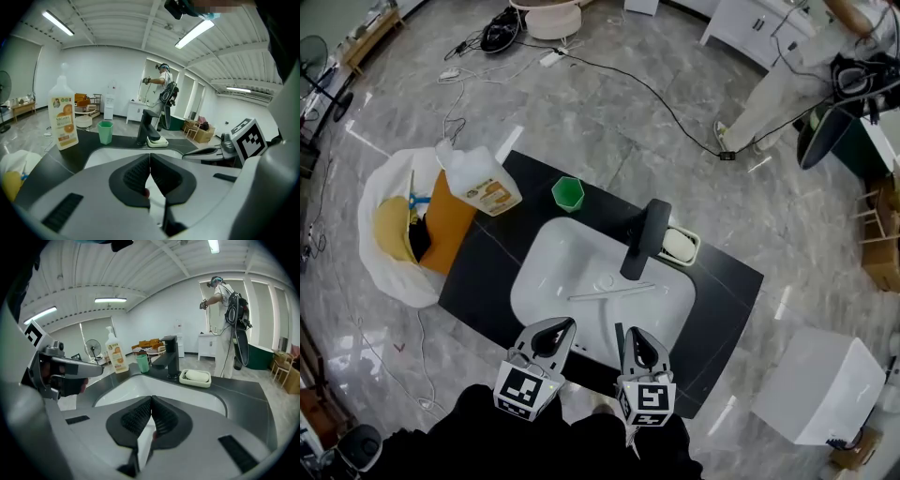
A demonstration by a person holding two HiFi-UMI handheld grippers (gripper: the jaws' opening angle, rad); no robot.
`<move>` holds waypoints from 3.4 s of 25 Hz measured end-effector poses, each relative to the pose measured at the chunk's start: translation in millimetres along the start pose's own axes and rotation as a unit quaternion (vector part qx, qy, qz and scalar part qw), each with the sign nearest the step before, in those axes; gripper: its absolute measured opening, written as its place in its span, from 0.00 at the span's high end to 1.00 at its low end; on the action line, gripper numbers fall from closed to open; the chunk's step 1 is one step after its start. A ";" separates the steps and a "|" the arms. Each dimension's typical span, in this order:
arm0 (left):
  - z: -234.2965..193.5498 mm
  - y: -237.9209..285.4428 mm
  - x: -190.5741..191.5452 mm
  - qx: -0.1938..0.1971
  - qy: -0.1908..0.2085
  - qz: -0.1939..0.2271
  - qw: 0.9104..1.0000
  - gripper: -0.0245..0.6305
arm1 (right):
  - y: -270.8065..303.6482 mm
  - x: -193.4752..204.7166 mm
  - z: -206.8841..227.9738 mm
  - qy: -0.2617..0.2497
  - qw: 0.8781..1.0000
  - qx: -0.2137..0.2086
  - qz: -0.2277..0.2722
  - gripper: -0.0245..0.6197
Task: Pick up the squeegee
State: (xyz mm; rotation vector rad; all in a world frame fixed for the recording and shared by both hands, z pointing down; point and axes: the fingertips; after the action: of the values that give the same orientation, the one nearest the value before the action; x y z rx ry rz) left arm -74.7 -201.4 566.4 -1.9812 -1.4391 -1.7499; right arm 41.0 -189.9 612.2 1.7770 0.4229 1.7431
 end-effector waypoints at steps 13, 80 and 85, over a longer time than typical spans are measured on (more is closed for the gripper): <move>-32.8 33.5 56.9 0.023 -0.040 -0.047 0.998 0.93 | 42.4 55.5 4.3 0.026 0.997 0.018 -0.067 0.94; -80.7 62.1 77.2 0.068 -0.054 -0.078 0.993 0.93 | 103.1 151.9 -1.1 0.035 0.954 0.032 -0.295 0.79; -74.5 54.3 69.3 0.066 -0.048 -0.068 0.994 0.93 | 94.3 141.3 1.0 0.039 0.958 0.038 -0.280 0.79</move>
State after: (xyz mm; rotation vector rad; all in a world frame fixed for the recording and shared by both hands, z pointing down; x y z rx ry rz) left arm -97.5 -240.0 672.7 -1.9664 -1.7109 -1.5809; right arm 36.3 -175.5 781.3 1.4480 0.9376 1.4024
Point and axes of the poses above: the fingertips, and each gripper's own axes: y forward along the fingers, z to its right, x out of its underside, and after that the axes turned 11 degrees about x, right-handed
